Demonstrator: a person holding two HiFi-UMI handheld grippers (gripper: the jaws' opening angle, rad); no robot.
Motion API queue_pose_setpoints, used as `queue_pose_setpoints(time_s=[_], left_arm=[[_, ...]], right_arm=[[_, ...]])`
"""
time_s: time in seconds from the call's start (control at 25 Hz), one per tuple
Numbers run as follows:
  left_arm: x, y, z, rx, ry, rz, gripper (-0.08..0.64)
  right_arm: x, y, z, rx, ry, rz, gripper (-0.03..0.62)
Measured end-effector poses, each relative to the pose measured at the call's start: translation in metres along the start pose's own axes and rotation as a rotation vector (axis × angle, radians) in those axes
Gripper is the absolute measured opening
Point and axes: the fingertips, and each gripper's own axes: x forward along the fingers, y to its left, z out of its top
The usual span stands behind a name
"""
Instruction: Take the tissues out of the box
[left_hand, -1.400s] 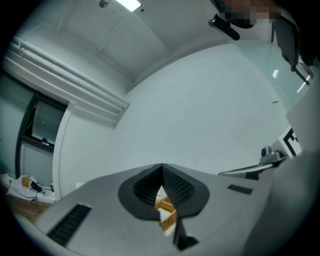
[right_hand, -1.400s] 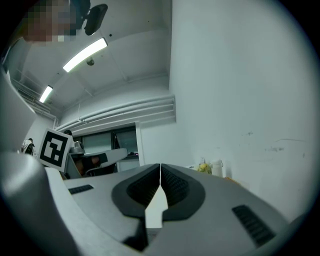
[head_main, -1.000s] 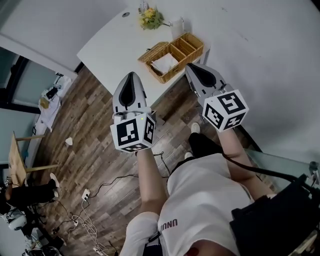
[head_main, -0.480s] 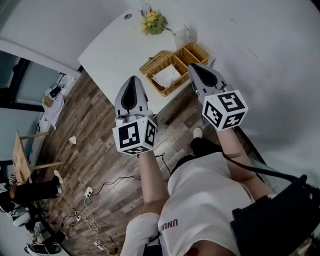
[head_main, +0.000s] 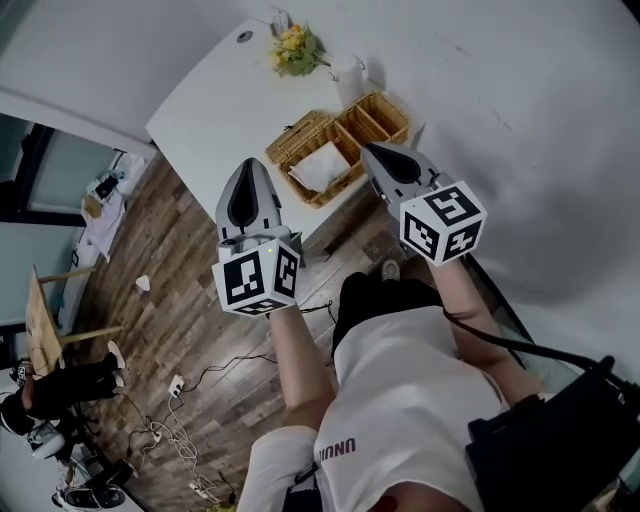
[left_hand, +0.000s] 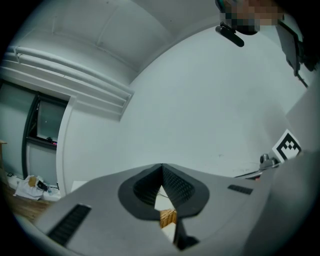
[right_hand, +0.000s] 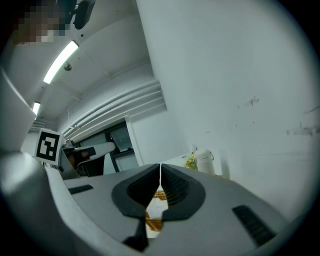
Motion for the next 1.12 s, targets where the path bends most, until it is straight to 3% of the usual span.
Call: queue_pose_setpoints(time_s=[0.6, 1.12], left_arm=[[0.033, 0.012, -0.014, -0.003, 0.036, -0.011, 0.012], [0.069, 0.030, -0.030, -0.005, 0.078, -0.143, 0.012]], right_arm=[[0.034, -0.019, -0.016, -0.014, 0.106, -0.005, 0.021], [0.081, -0.029, -0.042, -0.021, 0.239, -0.074, 0.025]])
